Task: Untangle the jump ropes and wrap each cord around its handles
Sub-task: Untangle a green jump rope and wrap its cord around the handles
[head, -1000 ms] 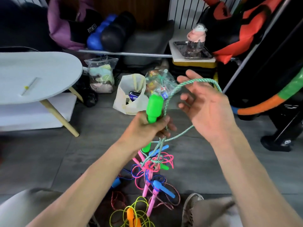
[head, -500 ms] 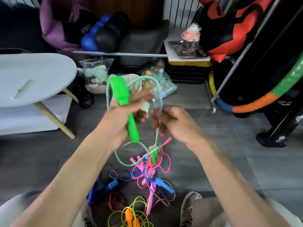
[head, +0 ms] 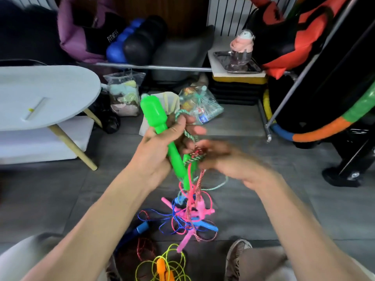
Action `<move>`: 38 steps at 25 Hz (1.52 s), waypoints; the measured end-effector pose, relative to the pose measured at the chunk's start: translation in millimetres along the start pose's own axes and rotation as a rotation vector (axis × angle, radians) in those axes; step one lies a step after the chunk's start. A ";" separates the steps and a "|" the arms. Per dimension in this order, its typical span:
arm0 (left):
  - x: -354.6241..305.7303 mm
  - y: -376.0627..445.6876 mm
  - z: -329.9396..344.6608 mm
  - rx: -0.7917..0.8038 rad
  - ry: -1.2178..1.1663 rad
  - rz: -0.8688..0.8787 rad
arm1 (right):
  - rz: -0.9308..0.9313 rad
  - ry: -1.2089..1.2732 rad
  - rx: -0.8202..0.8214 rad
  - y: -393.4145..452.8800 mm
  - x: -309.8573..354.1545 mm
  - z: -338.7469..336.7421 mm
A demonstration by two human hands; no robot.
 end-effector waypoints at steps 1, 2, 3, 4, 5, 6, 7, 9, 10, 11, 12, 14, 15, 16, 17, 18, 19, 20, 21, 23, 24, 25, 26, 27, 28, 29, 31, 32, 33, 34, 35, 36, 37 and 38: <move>-3.7 -0.3 0.7 0.004 -0.041 0.009 | 0.004 -0.058 0.076 -1.0 -4.1 10.6; -6.0 0.5 -0.3 -0.009 -0.073 0.015 | -0.025 -0.131 0.065 0.0 -5.8 15.9; -8.2 2.4 -3.2 -0.035 -0.098 0.025 | -0.064 -0.237 -0.009 1.0 -4.5 16.1; -10.2 4.9 -8.1 -0.072 -0.114 0.037 | -0.105 -0.371 -0.116 1.9 -2.5 11.1; -11.9 7.1 -13.6 -0.114 -0.130 0.048 | -0.128 -0.502 -0.204 1.3 0.5 5.0; -12.7 9.4 -18.6 -0.153 -0.149 0.055 | -0.115 -0.567 -0.232 0.6 1.5 -0.4; -12.7 11.1 -22.1 -0.181 -0.170 0.057 | -0.060 -0.567 -0.217 -1.4 -0.4 -6.8; -13.9 12.5 -28.0 -0.210 -0.202 0.068 | 0.082 -0.460 -0.153 -5.4 -8.7 -20.4; -16.1 12.5 -30.5 -0.214 -0.217 0.081 | 0.126 -0.425 -0.180 -7.5 -12.5 -29.4; -19.4 12.8 -32.6 -0.209 -0.244 0.094 | 0.171 -0.435 -0.257 -9.9 -17.5 -41.5; -23.2 13.5 -34.3 -0.192 -0.283 0.100 | 0.220 -0.496 -0.363 -12.5 -22.7 -55.3; -28.8 13.2 -34.1 -0.132 -0.363 0.068 | 0.303 -0.617 -0.458 -18.8 -27.8 -70.2; -29.1 12.0 -31.3 -0.102 -0.372 0.040 | 0.269 -0.571 -0.411 -17.0 -28.6 -66.7; -27.1 10.1 -26.5 -0.078 -0.355 0.009 | 0.186 -0.483 -0.345 -14.5 -23.9 -56.0; -22.7 7.3 -19.8 -0.057 -0.325 -0.026 | 0.092 -0.359 -0.265 -12.6 -14.3 -38.9; -16.5 4.1 -12.4 -0.034 -0.292 -0.063 | 0.018 -0.235 -0.188 -11.0 -4.9 -19.6; -10.9 0.6 -4.5 -0.005 -0.262 -0.096 | -0.040 -0.156 -0.125 -8.7 1.5 -2.4; -6.4 -2.3 1.1 0.021 -0.240 -0.123 | -0.086 -0.137 -0.087 -5.8 4.9 12.9; -4.1 -4.7 5.1 0.043 -0.233 -0.141 | -0.121 -0.160 -0.078 -3.6 6.2 23.6; -7.1 -5.3 4.6 0.053 -0.238 -0.123 | -0.170 -0.231 -0.124 -1.0 7.3 26.9; -10.6 -2.8 0.1 0.031 -0.226 -0.089 | -0.166 -0.218 -0.141 -0.7 7.0 21.6; -14.2 0.6 -7.2 -0.017 -0.191 -0.057 | -0.153 -0.171 -0.144 -1.8 6.9 14.3; -16.2 5.0 -16.3 -0.085 -0.137 -0.040 | -0.137 -0.131 -0.151 -3.8 7.4 6.4; -16.3 8.9 -24.4 -0.155 -0.074 -0.042 | -0.123 -0.107 -0.168 -6.4 8.2 -1.8; -13.8 12.1 -31.4 -0.207 -0.017 -0.058 | -0.115 -0.108 -0.197 -8.7 8.2 -8.5; -10.5 13.7 -34.0 -0.228 0.028 -0.081 | -0.117 -0.117 -0.225 -11.1 9.8 -12.8; -0.9 13.2 -27.6 -0.162 0.093 -0.121 | -0.128 -0.058 -0.235 -13.6 12.4 -12.6; 4.8 11.6 -21.3 -0.093 0.112 -0.132 | -0.129 0.009 -0.230 -13.6 13.4 -9.9; 10.3 8.6 -14.0 -0.028 0.119 -0.142 | -0.124 0.072 -0.229 -13.2 13.7 -7.4; 15.3 5.3 -7.4 0.026 0.129 -0.145 | -0.117 0.119 -0.237 -12.6 13.4 -6.2; 18.9 2.8 -3.4 0.071 0.180 -0.132 | -0.105 0.157 -0.242 -12.8 13.5 -6.2; 20.7 0.9 -1.3 0.112 0.289 -0.102 | -0.096 0.200 -0.243 -12.7 13.3 -6.2; 22.4 -0.2 0.8 0.150 0.397 -0.074 | -0.089 0.236 -0.241 -13.1 12.7 -6.5; 24.2 0.0 1.4 0.170 0.473 -0.060 | -0.077 0.263 -0.237 -13.8 12.0 -7.7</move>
Point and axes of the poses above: each hand's wrist, its own y-axis towards the middle knuckle, its own z-axis out of the palm, x = y × z, the point moved 5 cm from there along y, towards the middle knuckle
